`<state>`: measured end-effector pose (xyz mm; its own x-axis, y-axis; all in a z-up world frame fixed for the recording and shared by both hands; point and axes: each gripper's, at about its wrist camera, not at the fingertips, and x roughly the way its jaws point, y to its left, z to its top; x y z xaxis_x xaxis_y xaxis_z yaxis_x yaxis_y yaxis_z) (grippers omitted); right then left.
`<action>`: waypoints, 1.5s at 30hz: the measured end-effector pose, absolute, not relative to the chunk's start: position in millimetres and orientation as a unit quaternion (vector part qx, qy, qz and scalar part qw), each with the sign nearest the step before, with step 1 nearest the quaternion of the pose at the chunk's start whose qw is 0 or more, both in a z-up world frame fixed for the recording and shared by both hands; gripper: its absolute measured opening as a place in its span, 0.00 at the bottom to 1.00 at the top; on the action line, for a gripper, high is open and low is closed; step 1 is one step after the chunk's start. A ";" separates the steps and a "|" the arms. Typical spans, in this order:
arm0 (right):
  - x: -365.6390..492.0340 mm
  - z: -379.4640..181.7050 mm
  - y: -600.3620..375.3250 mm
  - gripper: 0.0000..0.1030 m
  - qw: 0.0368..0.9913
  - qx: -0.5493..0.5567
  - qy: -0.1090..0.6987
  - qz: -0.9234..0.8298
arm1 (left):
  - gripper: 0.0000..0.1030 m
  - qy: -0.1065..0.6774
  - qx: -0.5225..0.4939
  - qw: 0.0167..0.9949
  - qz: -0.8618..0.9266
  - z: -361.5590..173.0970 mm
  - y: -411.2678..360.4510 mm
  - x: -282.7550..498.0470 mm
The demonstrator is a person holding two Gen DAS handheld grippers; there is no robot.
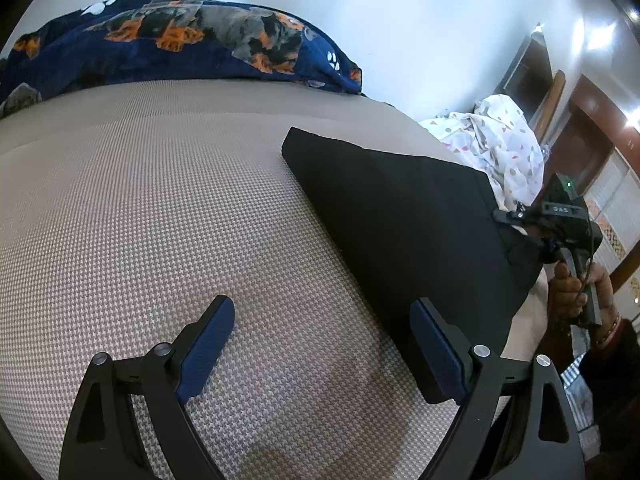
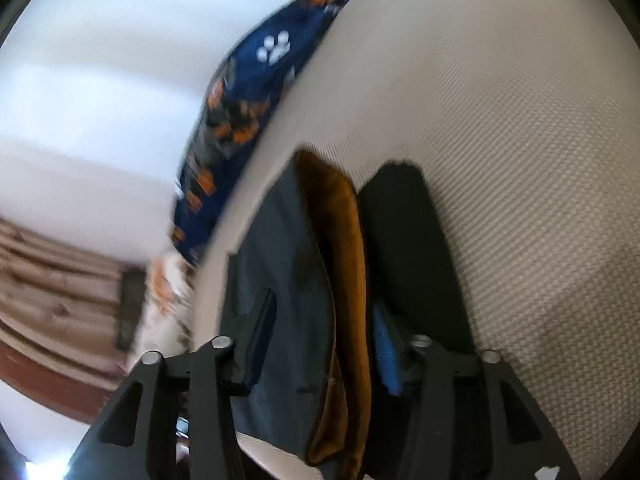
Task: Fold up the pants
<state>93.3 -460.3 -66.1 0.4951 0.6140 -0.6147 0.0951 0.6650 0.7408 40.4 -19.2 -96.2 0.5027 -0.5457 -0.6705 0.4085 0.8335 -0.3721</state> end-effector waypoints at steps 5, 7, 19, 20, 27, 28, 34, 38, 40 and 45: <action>83.6 -58.9 -466.0 0.10 0.790 0.388 0.441 0.176 | 0.87 0.414 -0.078 0.864 -0.275 -94.3 -20.4 41.3; 80.1 -57.4 -471.6 0.10 0.785 0.407 0.428 0.186 | 0.87 0.418 -0.086 0.861 -0.275 -92.1 -18.8 44.5; 71.3 -69.6 -499.5 0.10 0.783 0.433 0.415 0.167 | 0.87 0.417 -0.090 0.863 -0.271 -92.2 -18.8 49.7; 71.3 -71.5 -500.8 0.12 0.781 0.437 0.413 0.169 | 0.87 0.416 -0.089 0.863 -0.271 -92.4 -19.3 49.4; 20.3 -41.6 -527.2 0.23 0.803 0.463 0.345 0.147 | 0.89 0.406 -0.087 0.866 -0.277 -94.8 -19.7 49.4; 10.1 -35.7 -524.0 0.23 0.796 0.473 0.336 0.172 | 0.89 0.404 -0.086 0.867 -0.278 -95.0 -20.0 49.8; -19.1 -54.1 -491.0 0.23 0.746 0.494 0.395 0.208 | 0.91 0.390 -0.076 0.874 -0.278 -97.4 -23.6 47.5; -20.2 -78.3 -497.0 0.22 0.736 0.520 0.394 0.179 | 0.92 0.386 -0.068 0.876 -0.280 -97.9 -24.9 45.8; -19.5 -80.5 -502.0 0.20 0.742 0.521 0.393 0.154 | 0.92 0.384 -0.071 0.876 -0.283 -98.3 -23.9 45.5; -10.5 -77.2 -502.4 0.21 0.746 0.515 0.399 0.136 | 0.94 0.375 -0.064 0.880 -0.285 -99.7 -26.0 42.6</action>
